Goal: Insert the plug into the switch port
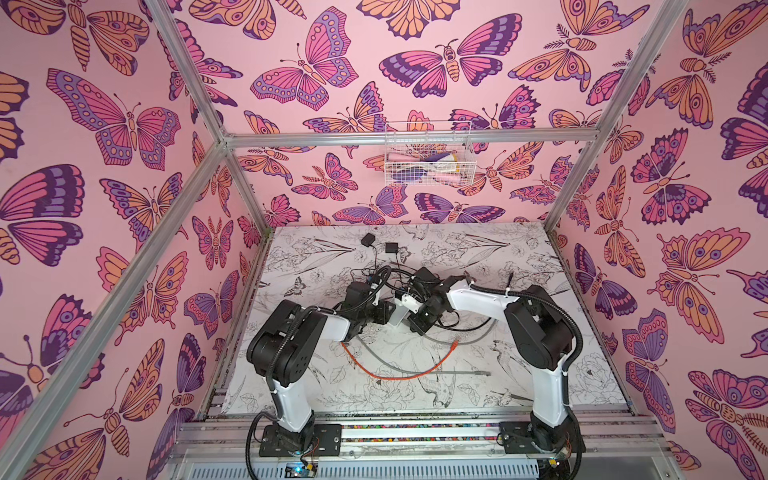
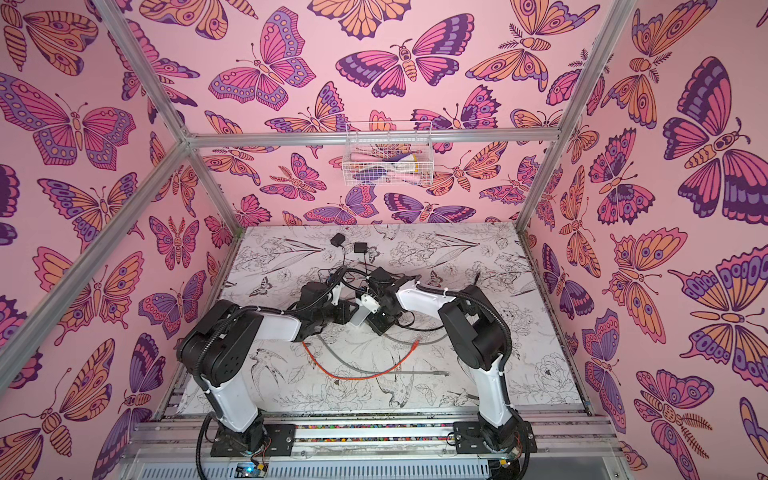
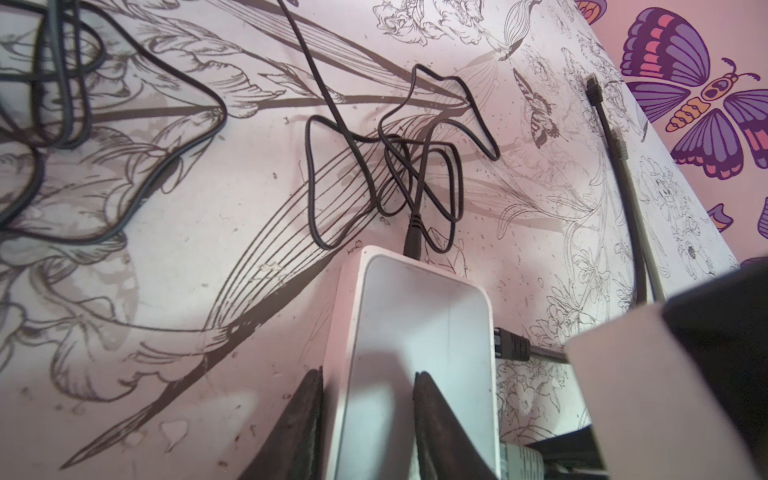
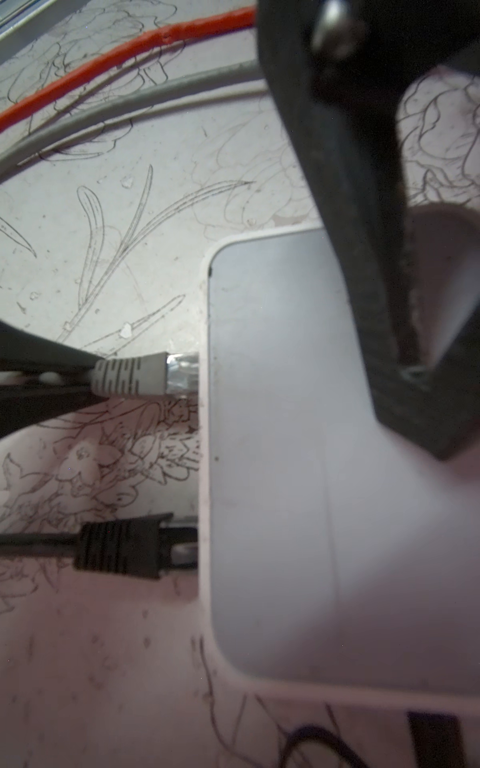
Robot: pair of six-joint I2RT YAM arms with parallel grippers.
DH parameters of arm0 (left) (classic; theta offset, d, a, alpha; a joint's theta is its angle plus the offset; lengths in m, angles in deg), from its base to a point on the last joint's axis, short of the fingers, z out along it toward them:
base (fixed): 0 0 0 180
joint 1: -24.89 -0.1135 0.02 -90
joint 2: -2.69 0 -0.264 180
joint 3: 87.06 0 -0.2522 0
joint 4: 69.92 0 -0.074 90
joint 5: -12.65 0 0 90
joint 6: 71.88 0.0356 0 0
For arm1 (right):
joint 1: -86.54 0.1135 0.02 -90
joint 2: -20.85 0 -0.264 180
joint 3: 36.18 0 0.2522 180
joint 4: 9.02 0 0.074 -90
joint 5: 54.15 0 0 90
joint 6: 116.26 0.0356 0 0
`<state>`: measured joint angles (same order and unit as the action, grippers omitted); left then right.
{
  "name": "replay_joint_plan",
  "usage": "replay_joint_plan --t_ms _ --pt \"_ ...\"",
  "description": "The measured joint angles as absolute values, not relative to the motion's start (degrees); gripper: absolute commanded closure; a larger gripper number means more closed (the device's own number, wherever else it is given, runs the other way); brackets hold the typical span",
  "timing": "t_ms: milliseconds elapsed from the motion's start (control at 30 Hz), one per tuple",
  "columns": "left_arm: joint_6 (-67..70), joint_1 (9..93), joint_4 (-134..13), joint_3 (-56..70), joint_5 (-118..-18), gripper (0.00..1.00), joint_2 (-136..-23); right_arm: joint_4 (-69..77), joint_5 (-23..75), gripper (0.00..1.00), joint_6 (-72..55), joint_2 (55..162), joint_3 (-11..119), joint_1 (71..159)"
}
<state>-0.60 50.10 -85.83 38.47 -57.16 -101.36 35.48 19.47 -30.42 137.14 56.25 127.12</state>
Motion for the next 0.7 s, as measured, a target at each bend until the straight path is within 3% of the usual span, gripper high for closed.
replay_joint_plan --t_ms 700 --pt "-2.55 51.67 -89.15 41.23 -61.43 0.64 -100.05 38.02 18.33 1.0 -28.15 138.52 58.59 126.73"
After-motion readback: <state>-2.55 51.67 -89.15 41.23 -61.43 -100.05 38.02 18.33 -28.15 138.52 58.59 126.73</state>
